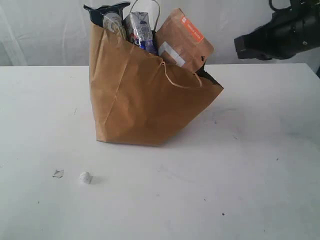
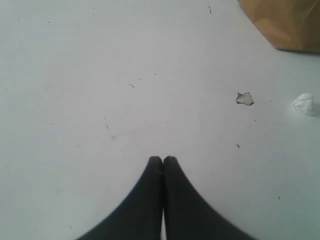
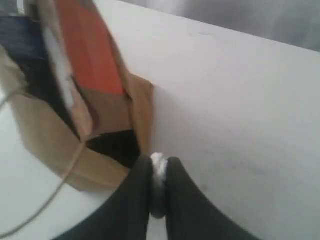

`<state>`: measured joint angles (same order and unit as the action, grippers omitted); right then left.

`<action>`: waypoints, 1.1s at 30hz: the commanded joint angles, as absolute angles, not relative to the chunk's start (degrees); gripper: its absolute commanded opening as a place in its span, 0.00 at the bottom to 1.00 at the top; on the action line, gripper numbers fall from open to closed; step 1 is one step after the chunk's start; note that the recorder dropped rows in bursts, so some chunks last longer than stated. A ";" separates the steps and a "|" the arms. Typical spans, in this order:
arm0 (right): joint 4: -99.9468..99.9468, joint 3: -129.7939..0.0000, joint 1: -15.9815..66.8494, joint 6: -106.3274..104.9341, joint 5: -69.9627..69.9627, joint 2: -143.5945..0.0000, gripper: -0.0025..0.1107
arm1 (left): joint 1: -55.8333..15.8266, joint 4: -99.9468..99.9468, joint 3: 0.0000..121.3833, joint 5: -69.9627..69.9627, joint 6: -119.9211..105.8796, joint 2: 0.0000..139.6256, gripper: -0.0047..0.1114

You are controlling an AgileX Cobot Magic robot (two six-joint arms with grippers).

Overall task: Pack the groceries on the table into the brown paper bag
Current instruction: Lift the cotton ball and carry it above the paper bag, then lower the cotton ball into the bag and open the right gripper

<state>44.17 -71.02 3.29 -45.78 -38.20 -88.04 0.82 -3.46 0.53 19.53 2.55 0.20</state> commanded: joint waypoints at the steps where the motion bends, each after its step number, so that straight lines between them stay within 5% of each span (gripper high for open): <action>1: 60.71 -77.21 -0.46 -56.31 -46.58 -94.11 0.02 | 0.55 -3.75 0.00 20.14 2.59 0.00 0.04; 14: 66.47 -81.53 -0.50 -61.62 -54.11 -102.82 0.02 | 0.55 -3.75 0.00 20.14 2.59 0.00 0.04; 33: 78.33 -84.76 2.25 -72.88 -64.38 -93.51 0.02 | 0.55 -3.75 0.00 20.14 2.59 0.00 0.04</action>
